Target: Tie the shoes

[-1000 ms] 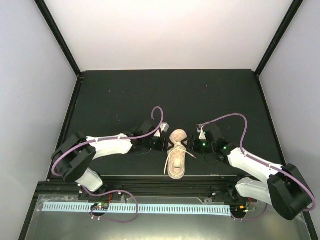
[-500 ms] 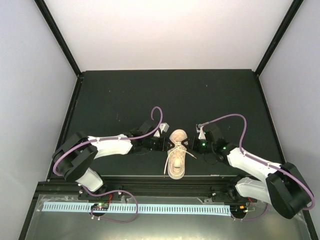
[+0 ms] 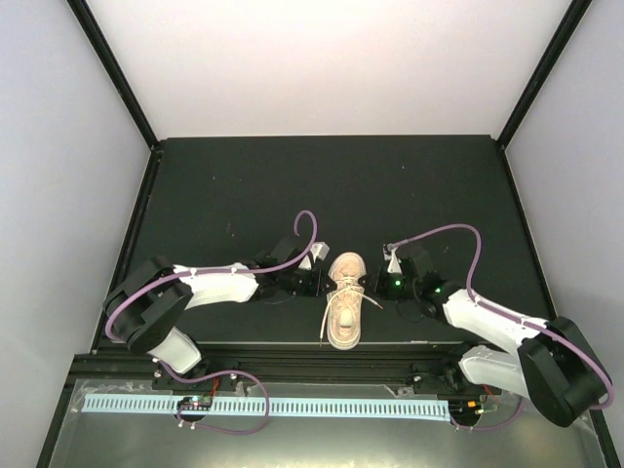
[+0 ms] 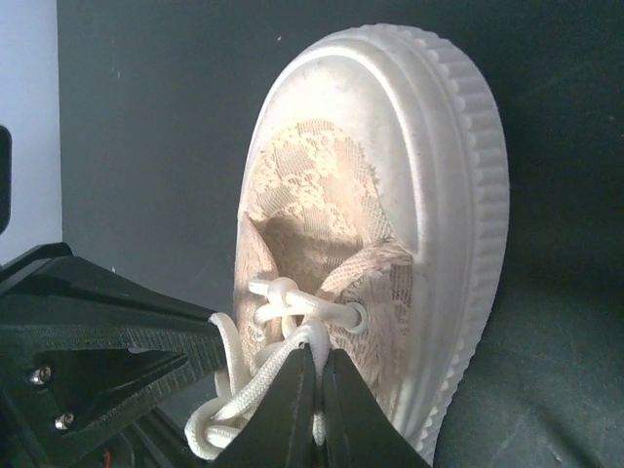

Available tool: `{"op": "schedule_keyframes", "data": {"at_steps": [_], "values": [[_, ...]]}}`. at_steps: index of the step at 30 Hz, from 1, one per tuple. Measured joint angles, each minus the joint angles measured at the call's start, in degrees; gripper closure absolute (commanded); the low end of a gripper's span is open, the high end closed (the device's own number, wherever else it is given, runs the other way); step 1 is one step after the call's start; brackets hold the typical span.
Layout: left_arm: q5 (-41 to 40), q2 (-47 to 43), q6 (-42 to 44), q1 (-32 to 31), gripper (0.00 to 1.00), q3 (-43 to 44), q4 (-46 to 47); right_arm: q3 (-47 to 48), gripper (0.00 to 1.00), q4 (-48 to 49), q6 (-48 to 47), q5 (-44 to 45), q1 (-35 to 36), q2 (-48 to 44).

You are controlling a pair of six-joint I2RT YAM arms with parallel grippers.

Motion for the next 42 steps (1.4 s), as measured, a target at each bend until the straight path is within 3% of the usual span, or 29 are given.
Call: {"op": "schedule_keyframes", "data": {"at_steps": [11,23,42], "values": [[-2.45,-4.63,0.63,1.16,0.98,-1.97,-1.75,-1.29,0.98,-3.28,0.15,3.63,-3.74,-6.16],[-2.12,-12.48,1.20,4.46,0.98,-9.03,0.02,-5.22,0.98,-5.62,-0.63,1.05,-8.68,-10.49],[1.46,-13.73,1.57,7.39,0.98,-13.20,4.42,-9.38,0.98,-4.02,-1.77,-3.19,-11.28,-13.46]]}}
